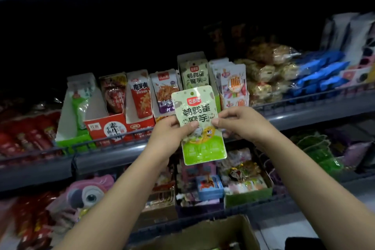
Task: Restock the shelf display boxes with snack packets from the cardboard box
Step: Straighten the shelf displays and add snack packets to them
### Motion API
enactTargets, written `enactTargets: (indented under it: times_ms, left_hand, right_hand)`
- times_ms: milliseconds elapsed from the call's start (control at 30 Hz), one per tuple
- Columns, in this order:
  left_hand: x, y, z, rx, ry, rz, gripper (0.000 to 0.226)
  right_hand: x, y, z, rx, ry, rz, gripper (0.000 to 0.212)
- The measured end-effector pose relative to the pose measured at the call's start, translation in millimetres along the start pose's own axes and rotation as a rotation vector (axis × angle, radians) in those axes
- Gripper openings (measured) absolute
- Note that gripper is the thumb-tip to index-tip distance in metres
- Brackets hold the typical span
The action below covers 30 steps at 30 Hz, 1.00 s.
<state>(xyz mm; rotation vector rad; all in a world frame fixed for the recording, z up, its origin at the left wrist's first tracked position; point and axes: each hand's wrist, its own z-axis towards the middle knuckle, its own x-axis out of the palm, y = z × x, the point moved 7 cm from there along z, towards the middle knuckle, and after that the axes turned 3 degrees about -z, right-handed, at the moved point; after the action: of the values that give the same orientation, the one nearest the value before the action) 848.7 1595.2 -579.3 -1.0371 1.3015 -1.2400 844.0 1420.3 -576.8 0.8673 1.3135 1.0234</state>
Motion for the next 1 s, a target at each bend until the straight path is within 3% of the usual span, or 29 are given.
enactTargets:
  times_ms: [333,433,567,700,867,1000]
  left_hand:
    - [3.5,-63.0,65.1,-0.016,0.034,0.098,0.012]
    - [-5.0,-90.9,88.8,0.032,-0.020,0.201,0.023]
    - [-10.2,-124.4,120.9,0.138,-0.148,0.229,0.028]
    - [-2.8,-125.2,149.9,0.140,-0.207,0.304,0.030]
    - [7.2,-89.4,174.3,0.090,-0.221,0.357,0.029]
    - [8.8,-78.3,186.1,0.144,-0.201,0.587,0.034]
  right_hand:
    - [-13.2,8.3,33.1,-0.169,-0.233,0.081,0.008]
    - [-14.9,14.3,39.1,-0.255,-0.294,-0.030,0.028]
    - [-2.3,13.5,43.1,-0.316,-0.212,-0.248,0.052]
    - [14.0,5.6,49.3,-0.360,-0.153,-0.483,0.055]
    - [15.7,2.5,51.7,-0.419,-0.181,-0.473,0.051]
    - [15.2,-0.1,52.4,-0.432,-0.174,-0.468,0.051]
